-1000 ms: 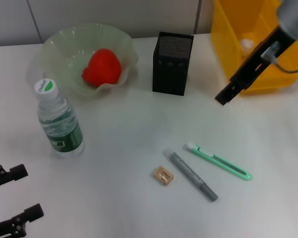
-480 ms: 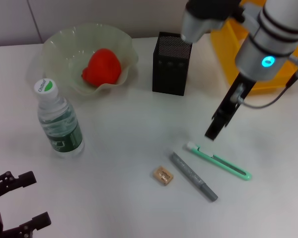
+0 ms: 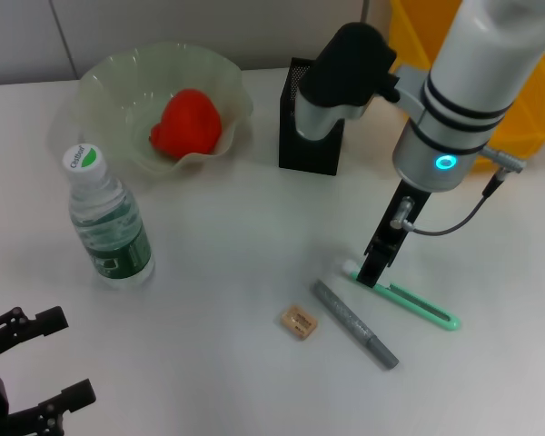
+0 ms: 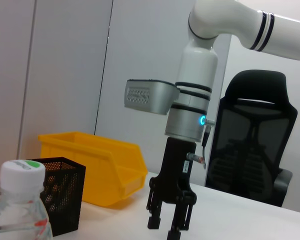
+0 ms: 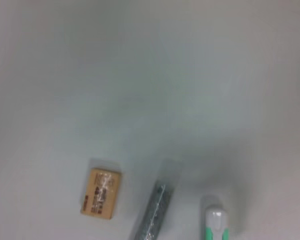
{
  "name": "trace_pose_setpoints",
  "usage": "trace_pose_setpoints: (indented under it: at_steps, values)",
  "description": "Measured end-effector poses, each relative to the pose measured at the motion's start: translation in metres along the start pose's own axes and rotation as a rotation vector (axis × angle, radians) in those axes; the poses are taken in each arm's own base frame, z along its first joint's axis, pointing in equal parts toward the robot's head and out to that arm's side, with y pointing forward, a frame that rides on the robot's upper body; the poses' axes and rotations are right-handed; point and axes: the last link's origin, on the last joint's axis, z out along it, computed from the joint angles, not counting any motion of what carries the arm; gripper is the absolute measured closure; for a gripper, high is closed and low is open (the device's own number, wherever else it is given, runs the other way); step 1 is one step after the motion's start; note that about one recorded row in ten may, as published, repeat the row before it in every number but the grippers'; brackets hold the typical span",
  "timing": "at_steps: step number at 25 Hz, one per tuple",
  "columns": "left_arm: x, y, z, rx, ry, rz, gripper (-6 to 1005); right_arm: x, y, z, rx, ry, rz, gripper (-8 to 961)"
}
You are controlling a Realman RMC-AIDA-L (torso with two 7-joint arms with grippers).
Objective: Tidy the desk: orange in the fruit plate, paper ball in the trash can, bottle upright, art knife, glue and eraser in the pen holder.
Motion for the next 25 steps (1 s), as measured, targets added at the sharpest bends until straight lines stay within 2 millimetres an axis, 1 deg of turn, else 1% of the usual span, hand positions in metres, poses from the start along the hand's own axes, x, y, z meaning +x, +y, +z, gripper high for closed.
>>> trace_pose_setpoints:
  at_steps: [6, 10, 19, 25]
  values:
    - [0.000, -0.001, 0.000, 0.008, 0.000, 0.000, 155, -0.002, 0.000, 0.007, 0.003, 0.002, 0.001, 396]
    - [0.000, -0.001, 0.002, 0.006, 0.002, 0.004, 155, -0.002, -0.001, 0.016, -0.013, 0.013, 0.018, 420]
    - [0.000, -0.003, 0.006, -0.006, 0.011, 0.005, 155, -0.001, 0.000, 0.023, -0.017, 0.019, 0.041, 473]
    - [0.001, -0.004, 0.008, -0.009, 0.012, 0.010, 155, -0.001, 0.003, 0.029, 0.030, 0.052, 0.037, 515]
